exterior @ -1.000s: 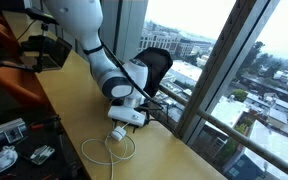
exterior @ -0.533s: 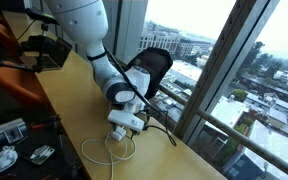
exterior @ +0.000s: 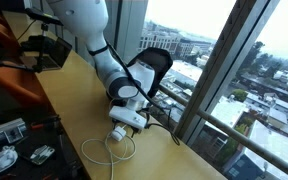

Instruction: Put the white charger in the black bag and then lay the bag on the table

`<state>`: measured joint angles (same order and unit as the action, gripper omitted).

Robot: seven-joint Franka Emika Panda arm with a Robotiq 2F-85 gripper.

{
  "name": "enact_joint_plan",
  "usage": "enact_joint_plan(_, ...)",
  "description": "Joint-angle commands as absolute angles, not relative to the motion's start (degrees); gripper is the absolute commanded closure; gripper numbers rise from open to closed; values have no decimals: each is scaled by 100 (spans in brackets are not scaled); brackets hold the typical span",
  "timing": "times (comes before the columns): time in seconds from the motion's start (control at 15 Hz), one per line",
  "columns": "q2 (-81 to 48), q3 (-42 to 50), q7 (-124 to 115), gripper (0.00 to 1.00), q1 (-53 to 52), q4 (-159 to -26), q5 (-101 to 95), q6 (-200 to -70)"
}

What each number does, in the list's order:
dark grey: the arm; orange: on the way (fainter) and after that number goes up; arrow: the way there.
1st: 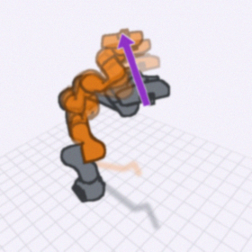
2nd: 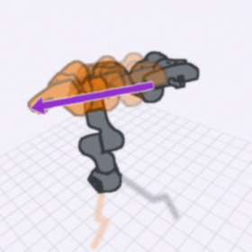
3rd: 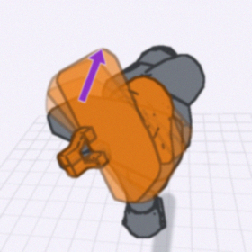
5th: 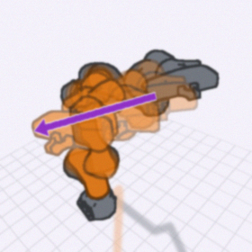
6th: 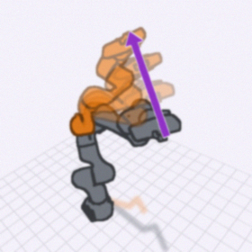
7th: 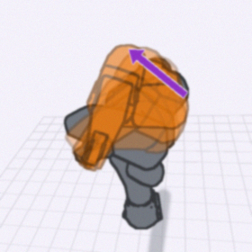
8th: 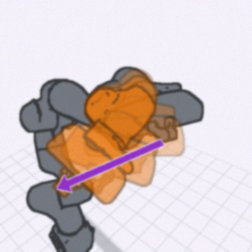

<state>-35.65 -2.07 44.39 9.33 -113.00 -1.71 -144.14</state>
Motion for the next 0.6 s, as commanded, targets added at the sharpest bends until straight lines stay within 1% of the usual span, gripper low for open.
enact_joint_plan(0.0, -3442, -405, 4384, 0, 997, -11425, -153, -14234)
enact_joint_plan(0.53, -3751, -498, 4422, 0, 1032, -11448, -178, -14322)
